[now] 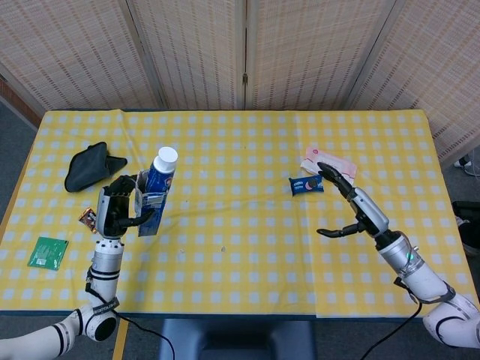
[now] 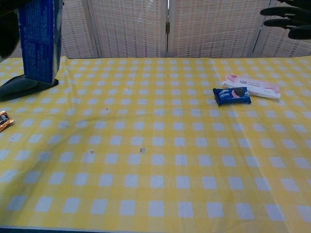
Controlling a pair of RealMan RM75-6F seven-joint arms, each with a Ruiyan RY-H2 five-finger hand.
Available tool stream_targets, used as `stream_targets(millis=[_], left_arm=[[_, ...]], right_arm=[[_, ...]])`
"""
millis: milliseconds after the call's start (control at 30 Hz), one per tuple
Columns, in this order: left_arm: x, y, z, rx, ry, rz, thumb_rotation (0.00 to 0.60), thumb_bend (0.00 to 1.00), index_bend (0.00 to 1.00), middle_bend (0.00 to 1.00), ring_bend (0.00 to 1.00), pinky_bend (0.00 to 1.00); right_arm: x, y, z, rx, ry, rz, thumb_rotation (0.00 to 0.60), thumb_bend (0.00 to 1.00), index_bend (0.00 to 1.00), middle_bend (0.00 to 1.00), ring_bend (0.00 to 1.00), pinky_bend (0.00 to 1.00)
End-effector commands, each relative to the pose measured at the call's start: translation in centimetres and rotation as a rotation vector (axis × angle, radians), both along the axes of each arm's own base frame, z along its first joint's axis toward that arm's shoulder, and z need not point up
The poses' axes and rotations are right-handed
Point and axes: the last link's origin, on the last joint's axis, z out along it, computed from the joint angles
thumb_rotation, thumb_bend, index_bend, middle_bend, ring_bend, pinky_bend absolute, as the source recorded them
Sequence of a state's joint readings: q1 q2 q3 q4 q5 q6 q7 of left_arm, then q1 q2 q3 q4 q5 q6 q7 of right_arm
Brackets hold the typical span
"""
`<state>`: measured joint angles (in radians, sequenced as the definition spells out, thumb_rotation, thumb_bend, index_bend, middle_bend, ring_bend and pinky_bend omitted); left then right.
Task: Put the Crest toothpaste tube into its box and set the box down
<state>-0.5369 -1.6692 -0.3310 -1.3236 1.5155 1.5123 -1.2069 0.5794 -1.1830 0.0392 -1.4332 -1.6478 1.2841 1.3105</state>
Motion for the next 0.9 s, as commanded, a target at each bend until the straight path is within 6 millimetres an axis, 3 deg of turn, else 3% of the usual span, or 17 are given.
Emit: stream_targets(millis=[33, 267, 733, 833, 900], left_arm=[[0.16, -0.39, -0.21, 0.003, 0.031, -0.026, 0.6, 0.13, 0.64, 0.65, 0.4, 0.23], [0.29, -0.45, -0.59, -0.008, 0.046, -0.032, 0.6, 0.09, 0.59, 0.51, 0.21, 0.09], [0.55, -0.53, -0.93, -0.032, 0.051, -0.043, 0.6, 0.08, 0.58, 0.32, 0.07, 0.01], [0.45, -0.39, -0.85, -0.043, 0.017, -0.032, 0.6, 0.08, 0.58, 0.29, 0.06, 0.0], [0.33, -0.1, -0.43, -0.05, -0.098, 0.01, 0.6, 0.08, 0.58, 0.29, 0.06, 0.0]], right_arm=[[0.02, -0.19, -0.1, 0.005, -0.008, -0.006, 0.6, 0.04, 0.0, 0.0, 0.05, 0.0], [0.11, -0.12, -0.04, 0.004, -0.017, -0.004, 0.6, 0.04, 0.0, 0.0, 0.05, 0.0], [0.1, -0.04, 0.29, -0.006, -0.033, -0.009, 0.6, 0.04, 0.0, 0.0, 0.04, 0.0], [0.09, -0.05, 0.26, -0.004, -0.035, -0.01, 0.6, 0.04, 0.0, 0.0, 0.04, 0.0], [0.05, -0.04, 0.27, -0.003, -0.036, -0.011, 0.6, 0.04, 0.0, 0.0, 0.04, 0.0]])
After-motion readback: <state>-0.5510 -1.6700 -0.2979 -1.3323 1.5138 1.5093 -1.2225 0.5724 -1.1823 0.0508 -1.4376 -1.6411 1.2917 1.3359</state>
